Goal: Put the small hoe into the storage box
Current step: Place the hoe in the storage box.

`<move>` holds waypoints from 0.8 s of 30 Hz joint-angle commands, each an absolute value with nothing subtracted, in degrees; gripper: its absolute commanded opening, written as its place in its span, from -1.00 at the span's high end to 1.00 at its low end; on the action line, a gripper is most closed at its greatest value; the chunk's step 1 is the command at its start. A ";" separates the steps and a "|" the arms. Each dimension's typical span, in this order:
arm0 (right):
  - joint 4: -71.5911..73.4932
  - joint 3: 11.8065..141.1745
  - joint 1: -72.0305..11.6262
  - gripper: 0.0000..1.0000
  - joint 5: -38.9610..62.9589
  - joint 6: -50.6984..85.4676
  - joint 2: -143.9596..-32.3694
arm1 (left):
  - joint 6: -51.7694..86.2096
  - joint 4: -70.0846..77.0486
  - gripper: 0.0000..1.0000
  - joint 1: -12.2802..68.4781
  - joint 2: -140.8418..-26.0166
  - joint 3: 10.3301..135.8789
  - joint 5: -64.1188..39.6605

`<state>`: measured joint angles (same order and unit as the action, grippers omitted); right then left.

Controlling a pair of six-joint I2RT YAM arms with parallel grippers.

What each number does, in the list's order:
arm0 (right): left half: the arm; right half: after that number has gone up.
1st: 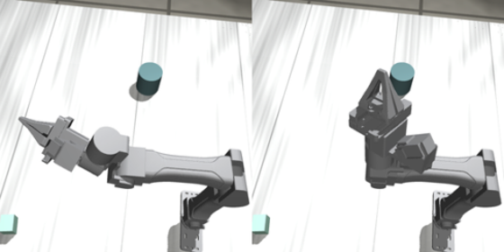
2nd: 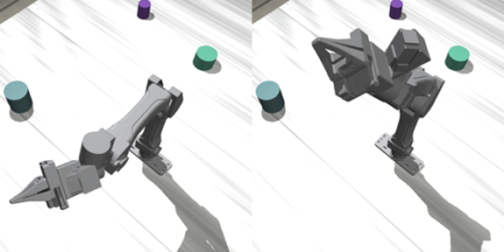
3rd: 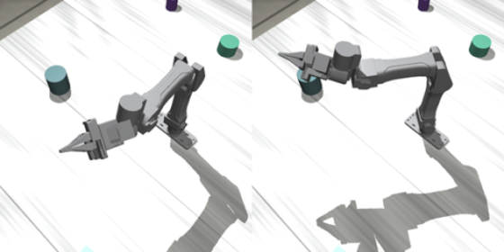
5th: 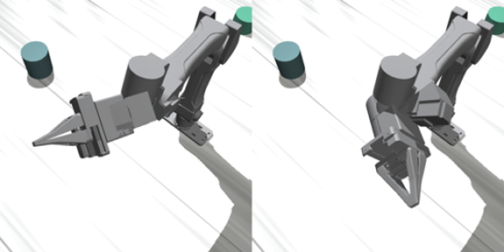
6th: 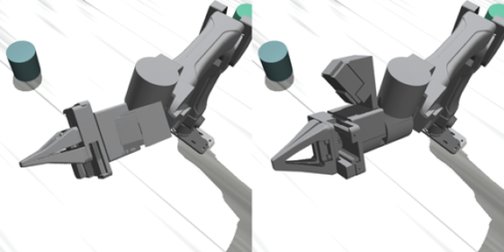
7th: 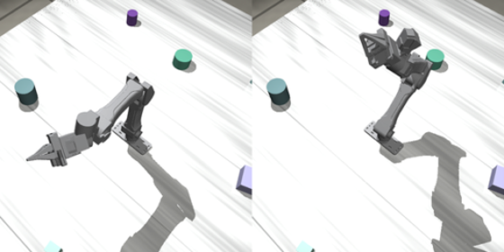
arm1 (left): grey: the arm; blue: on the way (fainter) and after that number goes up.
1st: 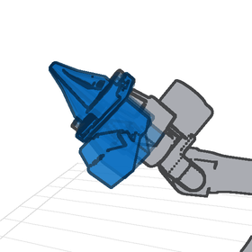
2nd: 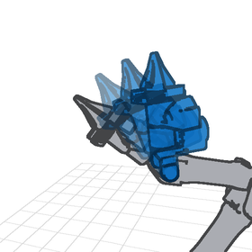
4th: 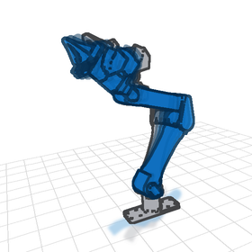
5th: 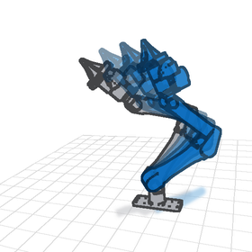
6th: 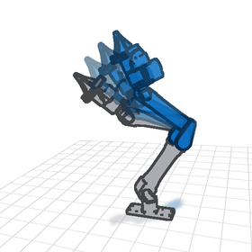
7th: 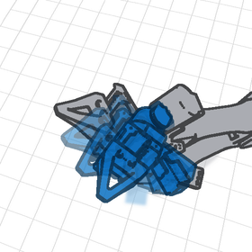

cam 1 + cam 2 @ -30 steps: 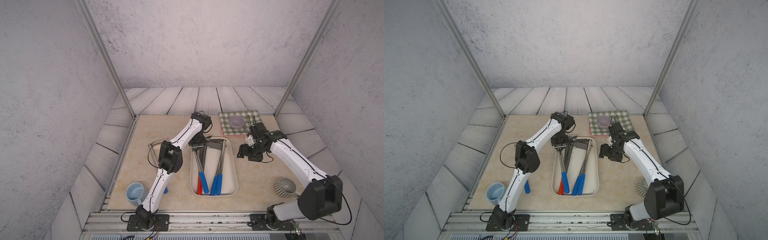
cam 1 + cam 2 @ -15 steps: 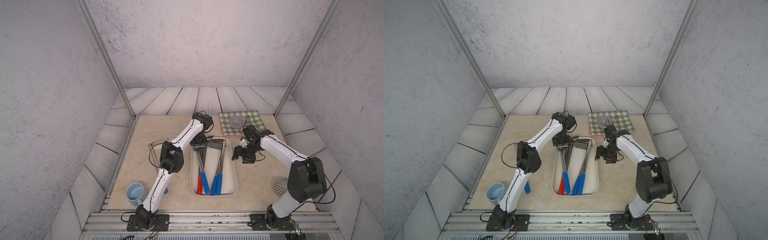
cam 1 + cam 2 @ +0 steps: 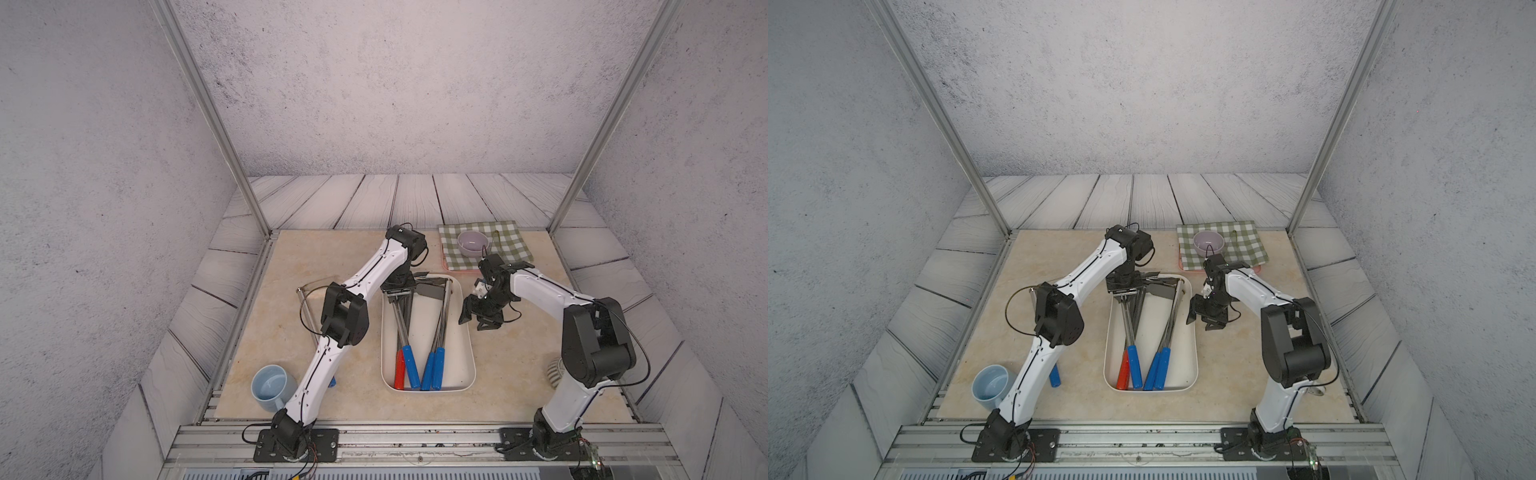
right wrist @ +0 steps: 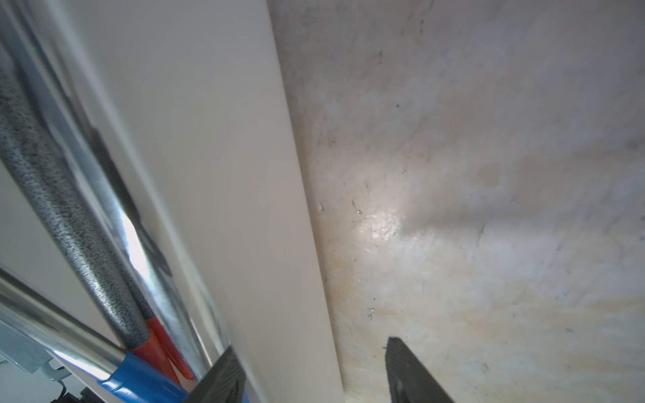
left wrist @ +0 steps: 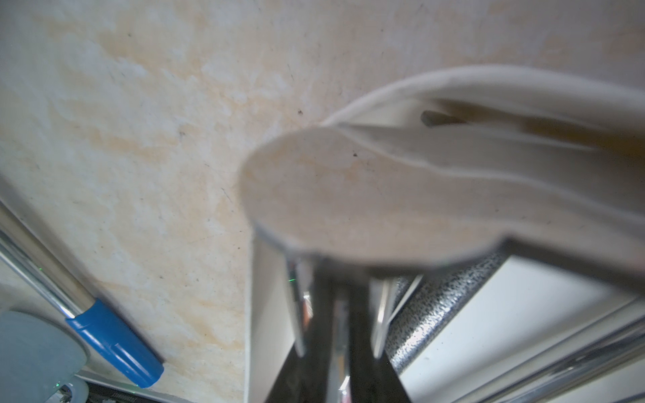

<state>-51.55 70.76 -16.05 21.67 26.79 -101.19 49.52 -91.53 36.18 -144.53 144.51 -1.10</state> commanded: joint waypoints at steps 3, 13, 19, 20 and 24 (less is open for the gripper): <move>-51.04 70.39 -16.14 -0.21 23.10 27.12 -102.79 | 48.39 -97.52 1.00 37.00 -146.54 145.20 -3.77; -50.12 70.06 -16.32 0.02 23.64 27.40 -104.45 | 46.75 -94.85 0.90 37.00 -146.06 145.19 -6.11; -49.95 70.05 -16.43 0.19 23.77 27.51 -104.93 | 45.03 -93.96 0.63 37.00 -145.69 145.19 -7.08; -49.96 70.05 -16.43 0.21 23.77 27.51 -104.98 | 44.72 -93.90 0.60 37.00 -145.65 145.20 -7.03; -49.87 69.96 -16.43 0.27 23.81 27.60 -105.28 | 43.72 -93.49 0.51 37.00 -145.29 144.99 -7.27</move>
<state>-49.36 70.63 -16.34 23.83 27.22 -103.98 47.07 -90.74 36.10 -144.59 144.55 -3.55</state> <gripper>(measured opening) 0.368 0.259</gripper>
